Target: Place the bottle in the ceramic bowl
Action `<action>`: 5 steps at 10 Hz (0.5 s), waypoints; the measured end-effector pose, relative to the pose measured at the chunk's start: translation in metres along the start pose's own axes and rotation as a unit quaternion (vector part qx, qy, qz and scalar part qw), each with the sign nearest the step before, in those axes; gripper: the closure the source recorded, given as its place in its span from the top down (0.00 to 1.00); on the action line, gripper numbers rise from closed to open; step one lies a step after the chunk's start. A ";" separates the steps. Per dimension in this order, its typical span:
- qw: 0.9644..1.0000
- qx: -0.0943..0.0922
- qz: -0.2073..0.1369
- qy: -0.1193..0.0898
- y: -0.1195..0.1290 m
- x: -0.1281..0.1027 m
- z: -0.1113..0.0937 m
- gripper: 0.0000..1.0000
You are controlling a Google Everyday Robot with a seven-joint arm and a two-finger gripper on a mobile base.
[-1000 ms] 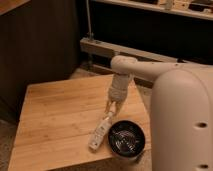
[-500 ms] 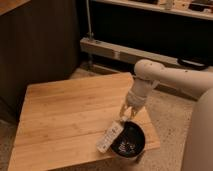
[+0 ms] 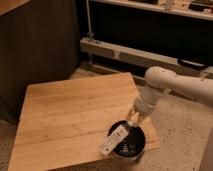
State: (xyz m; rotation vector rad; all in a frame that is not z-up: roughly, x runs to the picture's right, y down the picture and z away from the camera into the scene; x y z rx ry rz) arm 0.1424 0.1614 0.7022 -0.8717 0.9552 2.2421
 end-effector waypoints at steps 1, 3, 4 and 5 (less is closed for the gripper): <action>1.000 -0.011 0.016 -0.004 -0.010 -0.004 0.000 0.00; 0.999 -0.023 0.035 -0.009 -0.025 -0.013 -0.002 0.00; 0.999 -0.028 0.037 -0.011 -0.023 -0.015 -0.002 0.00; 0.999 -0.031 0.034 -0.014 -0.017 -0.018 -0.003 0.00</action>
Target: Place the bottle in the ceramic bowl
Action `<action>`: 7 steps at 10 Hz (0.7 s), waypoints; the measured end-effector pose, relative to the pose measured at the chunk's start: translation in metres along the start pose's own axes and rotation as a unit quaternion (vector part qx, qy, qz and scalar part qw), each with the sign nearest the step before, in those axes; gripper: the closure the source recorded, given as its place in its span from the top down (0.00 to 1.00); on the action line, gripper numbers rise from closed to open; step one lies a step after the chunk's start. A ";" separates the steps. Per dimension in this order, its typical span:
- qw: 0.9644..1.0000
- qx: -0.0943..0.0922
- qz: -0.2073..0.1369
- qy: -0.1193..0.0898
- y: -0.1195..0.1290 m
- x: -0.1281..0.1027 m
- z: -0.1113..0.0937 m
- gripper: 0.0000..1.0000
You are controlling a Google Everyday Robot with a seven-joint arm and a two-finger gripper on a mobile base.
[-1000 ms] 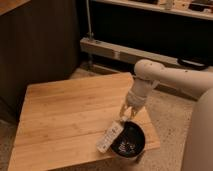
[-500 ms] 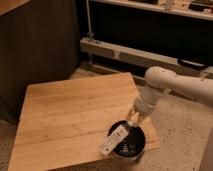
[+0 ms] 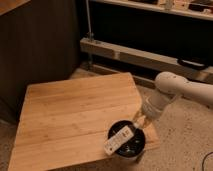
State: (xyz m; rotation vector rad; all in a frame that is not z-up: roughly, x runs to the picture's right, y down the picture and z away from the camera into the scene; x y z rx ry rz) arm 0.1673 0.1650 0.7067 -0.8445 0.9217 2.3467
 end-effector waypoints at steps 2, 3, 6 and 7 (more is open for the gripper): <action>1.000 0.000 -0.006 -0.007 0.015 -0.006 -0.004 0.00; 1.000 0.003 -0.011 -0.011 0.025 -0.010 -0.007 0.00; 0.999 0.023 -0.033 -0.022 0.066 -0.025 -0.021 0.00; 0.999 0.028 -0.033 -0.024 0.066 -0.028 -0.023 0.00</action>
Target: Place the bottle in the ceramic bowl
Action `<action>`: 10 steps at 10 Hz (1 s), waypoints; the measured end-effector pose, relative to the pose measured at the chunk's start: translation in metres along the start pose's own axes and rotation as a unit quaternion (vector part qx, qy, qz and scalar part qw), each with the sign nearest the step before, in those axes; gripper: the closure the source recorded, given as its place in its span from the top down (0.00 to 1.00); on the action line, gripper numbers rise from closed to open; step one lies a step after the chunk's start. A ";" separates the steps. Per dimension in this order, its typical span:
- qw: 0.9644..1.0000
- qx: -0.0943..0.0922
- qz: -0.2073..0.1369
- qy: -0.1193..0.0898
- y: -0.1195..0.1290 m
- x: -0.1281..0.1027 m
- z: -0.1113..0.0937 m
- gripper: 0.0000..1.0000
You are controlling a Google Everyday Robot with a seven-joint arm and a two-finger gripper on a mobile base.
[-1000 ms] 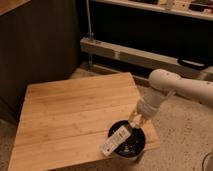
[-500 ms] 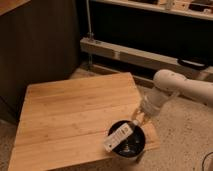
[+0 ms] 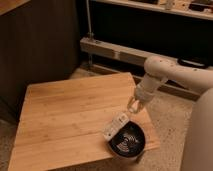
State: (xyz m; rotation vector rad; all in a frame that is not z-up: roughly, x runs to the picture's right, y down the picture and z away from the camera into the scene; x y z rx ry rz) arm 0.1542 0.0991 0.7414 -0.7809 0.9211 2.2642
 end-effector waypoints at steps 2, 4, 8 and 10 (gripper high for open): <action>1.000 0.007 0.001 -0.001 -0.008 0.001 0.000 0.00; 1.000 0.013 0.010 -0.002 -0.025 0.002 0.000 0.00; 1.000 0.022 0.019 0.002 -0.037 0.003 0.006 0.22; 0.999 0.026 0.018 0.006 -0.036 0.003 0.011 0.43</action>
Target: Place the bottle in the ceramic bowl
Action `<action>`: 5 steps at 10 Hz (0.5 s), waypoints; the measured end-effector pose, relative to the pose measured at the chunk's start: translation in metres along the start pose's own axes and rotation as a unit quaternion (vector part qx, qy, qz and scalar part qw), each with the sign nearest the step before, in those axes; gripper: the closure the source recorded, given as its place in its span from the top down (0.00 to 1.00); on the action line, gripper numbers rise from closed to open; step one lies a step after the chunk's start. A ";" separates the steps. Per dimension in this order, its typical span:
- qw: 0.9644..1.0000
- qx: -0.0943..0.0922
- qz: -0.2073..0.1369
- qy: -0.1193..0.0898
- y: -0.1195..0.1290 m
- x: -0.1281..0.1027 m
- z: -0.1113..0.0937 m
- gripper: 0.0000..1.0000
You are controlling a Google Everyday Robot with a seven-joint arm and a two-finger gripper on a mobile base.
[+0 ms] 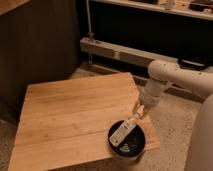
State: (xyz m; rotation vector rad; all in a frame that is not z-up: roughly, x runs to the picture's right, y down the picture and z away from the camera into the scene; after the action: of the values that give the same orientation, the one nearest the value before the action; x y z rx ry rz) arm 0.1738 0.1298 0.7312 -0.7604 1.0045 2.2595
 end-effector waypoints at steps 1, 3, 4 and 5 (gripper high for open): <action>1.000 0.002 -0.002 0.001 0.001 0.001 0.002 0.51; 1.000 0.010 -0.006 0.004 0.004 0.002 0.006 0.73; 1.000 0.013 -0.009 0.004 0.006 0.003 0.008 0.79; 1.000 0.015 -0.011 0.004 0.007 0.004 0.008 0.80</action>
State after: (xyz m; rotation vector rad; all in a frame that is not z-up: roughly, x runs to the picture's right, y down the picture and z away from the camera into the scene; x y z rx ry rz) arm 0.1638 0.1334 0.7361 -0.7635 1.0270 2.2200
